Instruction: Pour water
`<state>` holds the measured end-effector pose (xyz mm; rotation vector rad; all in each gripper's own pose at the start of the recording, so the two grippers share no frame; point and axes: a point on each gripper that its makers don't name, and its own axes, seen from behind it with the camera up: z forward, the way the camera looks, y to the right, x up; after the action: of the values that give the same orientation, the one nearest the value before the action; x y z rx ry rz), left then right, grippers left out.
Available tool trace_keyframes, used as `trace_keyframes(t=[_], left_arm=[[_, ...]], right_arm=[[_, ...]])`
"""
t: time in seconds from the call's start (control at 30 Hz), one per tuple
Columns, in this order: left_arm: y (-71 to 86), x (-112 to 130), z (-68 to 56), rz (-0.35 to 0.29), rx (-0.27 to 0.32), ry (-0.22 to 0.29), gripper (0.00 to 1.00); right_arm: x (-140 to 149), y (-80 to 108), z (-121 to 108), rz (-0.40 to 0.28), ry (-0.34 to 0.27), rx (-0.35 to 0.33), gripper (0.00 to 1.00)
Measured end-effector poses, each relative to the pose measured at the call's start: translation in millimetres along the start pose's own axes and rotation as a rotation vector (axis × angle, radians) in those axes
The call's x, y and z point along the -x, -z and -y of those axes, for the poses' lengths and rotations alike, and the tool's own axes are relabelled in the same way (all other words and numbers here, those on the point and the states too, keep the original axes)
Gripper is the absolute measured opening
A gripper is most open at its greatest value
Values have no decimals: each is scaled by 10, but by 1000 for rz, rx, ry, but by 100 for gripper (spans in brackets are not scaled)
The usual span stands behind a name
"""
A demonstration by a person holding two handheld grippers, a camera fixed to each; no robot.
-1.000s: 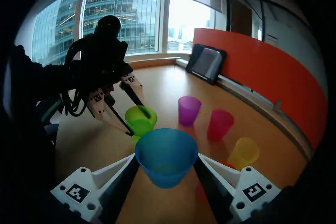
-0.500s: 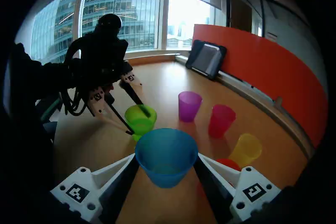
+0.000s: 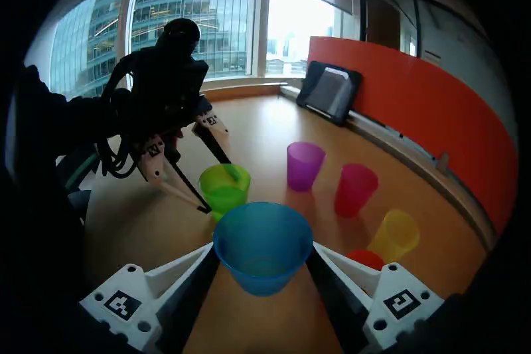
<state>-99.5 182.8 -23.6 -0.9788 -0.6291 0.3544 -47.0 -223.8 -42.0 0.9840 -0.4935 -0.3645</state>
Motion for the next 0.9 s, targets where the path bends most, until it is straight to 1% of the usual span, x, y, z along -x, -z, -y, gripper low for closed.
trace_keyframes(t=[0.07, 0.27, 0.6, 0.9], left_arm=[[14, 35, 15, 5, -7, 1, 99], [79, 77, -11, -2, -6, 12, 99], [217, 76, -21, -20, -12, 26, 99], [262, 88, -76, -20, -10, 7, 99]], right_arm=[[34, -18, 3, 5, 3, 2, 91], [137, -85, 10, 19, 10, 6, 91], [307, -196, 40, 41, 2, 5, 91], [406, -225, 16, 55, -8, 16, 91]])
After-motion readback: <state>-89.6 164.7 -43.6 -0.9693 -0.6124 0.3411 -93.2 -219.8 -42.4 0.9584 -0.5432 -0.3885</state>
